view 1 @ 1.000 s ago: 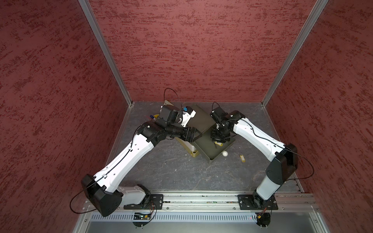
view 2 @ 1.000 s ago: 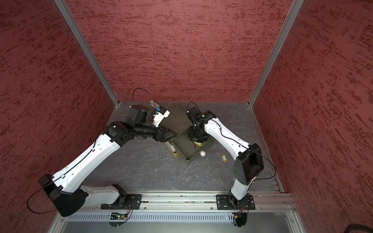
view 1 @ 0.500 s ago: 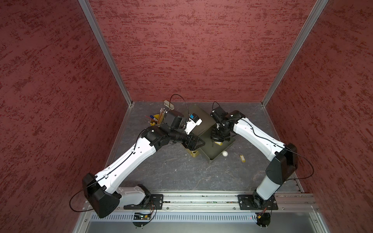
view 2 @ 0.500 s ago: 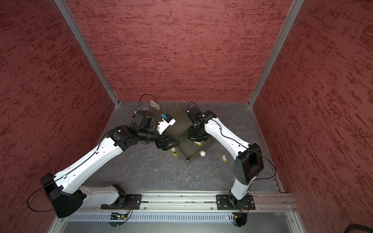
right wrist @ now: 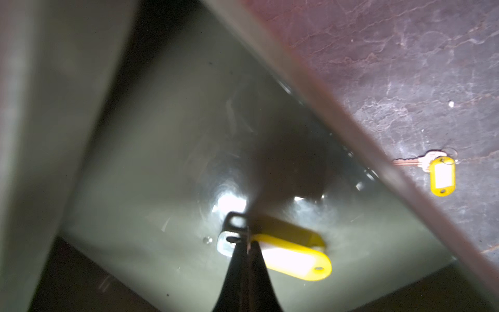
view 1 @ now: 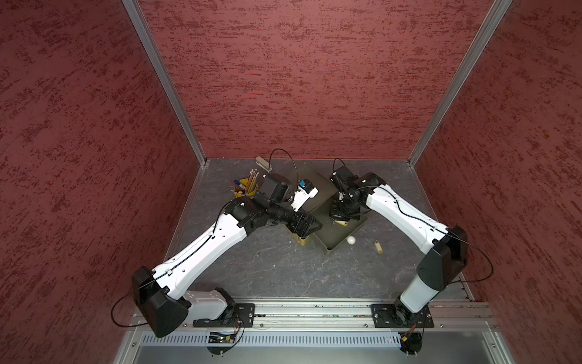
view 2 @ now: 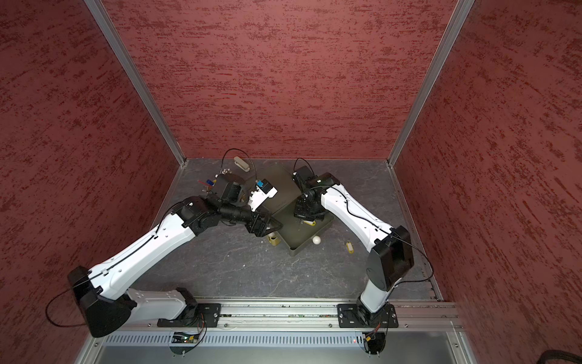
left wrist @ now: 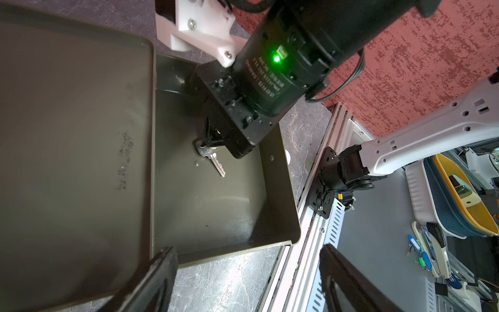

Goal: Take the keys out of the drawer
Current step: Pick up the key from the drawer.

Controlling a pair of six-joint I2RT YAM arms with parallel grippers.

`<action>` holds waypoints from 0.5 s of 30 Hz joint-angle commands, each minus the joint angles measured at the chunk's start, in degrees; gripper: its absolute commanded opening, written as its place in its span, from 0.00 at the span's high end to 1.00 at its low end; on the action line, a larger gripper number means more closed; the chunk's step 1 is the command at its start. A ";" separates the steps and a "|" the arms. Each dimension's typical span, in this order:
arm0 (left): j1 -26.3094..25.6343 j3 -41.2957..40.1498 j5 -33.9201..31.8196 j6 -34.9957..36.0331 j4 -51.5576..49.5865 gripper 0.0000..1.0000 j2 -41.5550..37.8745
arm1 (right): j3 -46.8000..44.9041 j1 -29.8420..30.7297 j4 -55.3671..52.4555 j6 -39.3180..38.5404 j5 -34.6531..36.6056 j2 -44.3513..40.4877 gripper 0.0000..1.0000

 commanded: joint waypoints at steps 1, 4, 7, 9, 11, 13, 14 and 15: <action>-0.95 1.37 -1.23 0.40 -0.53 0.06 0.13 | 0.77 -0.46 0.23 -0.45 1.59 -3.52 1.00; -1.37 1.78 -2.39 0.58 -0.07 0.00 -0.32 | 1.92 -0.71 -0.73 -0.43 1.59 -4.79 1.00; -1.75 2.19 -2.94 0.58 0.10 0.00 -0.67 | 2.96 -0.91 -1.75 -0.36 1.60 -6.15 1.00; -2.19 2.59 -3.34 0.58 0.01 0.00 -0.76 | 3.86 -1.17 -2.66 -0.36 1.98 -7.19 1.00; -2.83 3.01 -3.96 0.58 -0.19 0.00 -0.76 | 4.48 -1.56 -3.25 -0.30 2.10 -8.13 1.00; -3.64 3.20 -4.67 0.55 0.07 0.00 -0.84 | 5.19 -1.95 -3.81 -0.12 1.97 -9.31 1.00; -4.01 3.34 -4.99 0.45 0.23 0.00 -0.85 | 5.50 -2.12 -4.02 -0.12 1.95 -9.87 1.00; -4.54 3.55 -5.49 0.36 0.35 0.00 -0.85 | 5.89 -2.42 -4.35 -0.03 1.92 -10.42 1.00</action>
